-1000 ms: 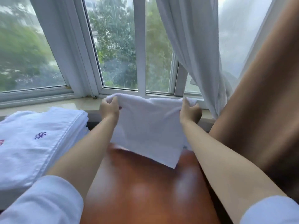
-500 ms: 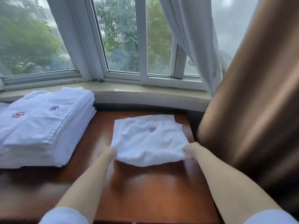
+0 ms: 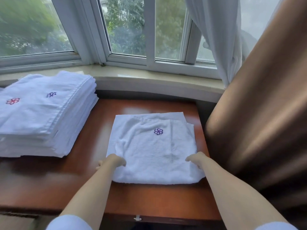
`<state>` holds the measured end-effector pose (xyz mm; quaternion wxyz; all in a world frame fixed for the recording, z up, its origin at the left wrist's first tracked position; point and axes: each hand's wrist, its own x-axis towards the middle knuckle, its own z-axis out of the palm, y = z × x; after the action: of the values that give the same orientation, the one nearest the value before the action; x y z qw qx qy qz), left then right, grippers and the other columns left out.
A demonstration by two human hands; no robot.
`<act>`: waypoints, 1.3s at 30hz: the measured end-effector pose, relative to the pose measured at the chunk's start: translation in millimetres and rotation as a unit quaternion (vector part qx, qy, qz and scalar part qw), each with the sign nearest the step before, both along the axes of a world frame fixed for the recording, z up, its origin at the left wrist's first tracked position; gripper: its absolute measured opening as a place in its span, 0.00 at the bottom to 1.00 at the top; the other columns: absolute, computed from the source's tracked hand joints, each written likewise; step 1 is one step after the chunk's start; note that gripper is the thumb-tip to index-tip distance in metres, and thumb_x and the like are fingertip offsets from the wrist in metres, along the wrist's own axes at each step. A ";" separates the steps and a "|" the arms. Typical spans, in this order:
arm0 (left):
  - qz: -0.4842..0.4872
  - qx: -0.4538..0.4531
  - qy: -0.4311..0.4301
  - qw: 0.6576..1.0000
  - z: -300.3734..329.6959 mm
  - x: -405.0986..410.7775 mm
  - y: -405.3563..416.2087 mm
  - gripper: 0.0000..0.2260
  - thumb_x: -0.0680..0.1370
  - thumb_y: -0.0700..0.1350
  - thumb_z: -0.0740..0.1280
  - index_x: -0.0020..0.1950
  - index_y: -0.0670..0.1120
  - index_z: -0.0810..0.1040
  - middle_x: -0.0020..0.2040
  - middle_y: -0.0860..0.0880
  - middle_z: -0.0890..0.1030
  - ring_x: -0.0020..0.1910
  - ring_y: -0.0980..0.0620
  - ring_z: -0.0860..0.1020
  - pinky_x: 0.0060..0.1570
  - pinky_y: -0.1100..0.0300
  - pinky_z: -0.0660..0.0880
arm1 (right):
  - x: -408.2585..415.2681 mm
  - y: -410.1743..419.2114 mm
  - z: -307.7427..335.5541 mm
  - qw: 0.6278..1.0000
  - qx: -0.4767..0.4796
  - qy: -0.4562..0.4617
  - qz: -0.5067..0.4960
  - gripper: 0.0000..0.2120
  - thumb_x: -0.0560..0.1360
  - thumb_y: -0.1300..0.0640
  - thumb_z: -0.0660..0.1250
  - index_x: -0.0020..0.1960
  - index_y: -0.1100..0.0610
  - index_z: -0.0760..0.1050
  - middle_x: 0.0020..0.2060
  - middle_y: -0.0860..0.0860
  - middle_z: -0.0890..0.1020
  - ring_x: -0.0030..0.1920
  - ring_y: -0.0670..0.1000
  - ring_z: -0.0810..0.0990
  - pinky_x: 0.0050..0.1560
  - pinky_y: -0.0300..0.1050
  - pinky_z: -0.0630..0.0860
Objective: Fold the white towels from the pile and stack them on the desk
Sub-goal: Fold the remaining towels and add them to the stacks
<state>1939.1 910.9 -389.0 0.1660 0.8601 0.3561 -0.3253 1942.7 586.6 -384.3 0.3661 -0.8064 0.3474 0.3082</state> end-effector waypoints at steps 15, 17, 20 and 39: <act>0.207 -0.306 -0.253 0.894 -5.3 144.7 2.7 0.18 0.77 0.44 0.66 0.67 0.44 0.70 0.48 0.44 0.74 0.42 0.46 0.74 0.40 0.57 0.73 | 111.6 19.9 -24.9 0.940 0.039 -0.202 -0.271 0.25 0.76 0.53 0.67 0.69 0.61 0.65 0.62 0.58 0.74 0.58 0.59 0.74 0.54 0.49 0.70; 0.187 -0.315 -0.280 0.887 -9.3 156.9 1.8 0.12 0.77 0.38 0.64 0.60 0.44 0.76 0.41 0.47 0.75 0.33 0.50 0.70 0.33 0.61 0.68 | 123.0 18.5 -22.1 0.959 0.010 -0.164 -0.229 0.21 0.78 0.53 0.64 0.66 0.64 0.71 0.61 0.61 0.77 0.60 0.60 0.76 0.56 0.49 0.72; 0.098 -0.189 -0.408 0.888 -1.5 164.3 3.7 0.11 0.78 0.37 0.60 0.48 0.49 0.80 0.47 0.48 0.79 0.37 0.50 0.74 0.36 0.62 0.70 | 138.6 24.3 -9.1 0.954 -0.022 -0.229 -0.192 0.17 0.80 0.54 0.60 0.66 0.62 0.72 0.60 0.60 0.77 0.60 0.60 0.76 0.57 0.49 0.72; 0.207 -0.170 -0.294 0.917 -30.9 230.5 54.5 0.21 0.77 0.47 0.69 0.61 0.32 0.74 0.59 0.34 0.78 0.59 0.37 0.76 0.53 0.53 0.72 | 232.9 40.8 -49.3 0.952 -0.091 -0.245 -0.160 0.17 0.77 0.48 0.64 0.63 0.54 0.71 0.53 0.55 0.78 0.51 0.59 0.77 0.48 0.48 0.74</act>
<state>2169.6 965.4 -419.9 0.4709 0.7826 0.4007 -0.0720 2175.5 627.4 -433.5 0.4098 -0.8208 0.3979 0.0058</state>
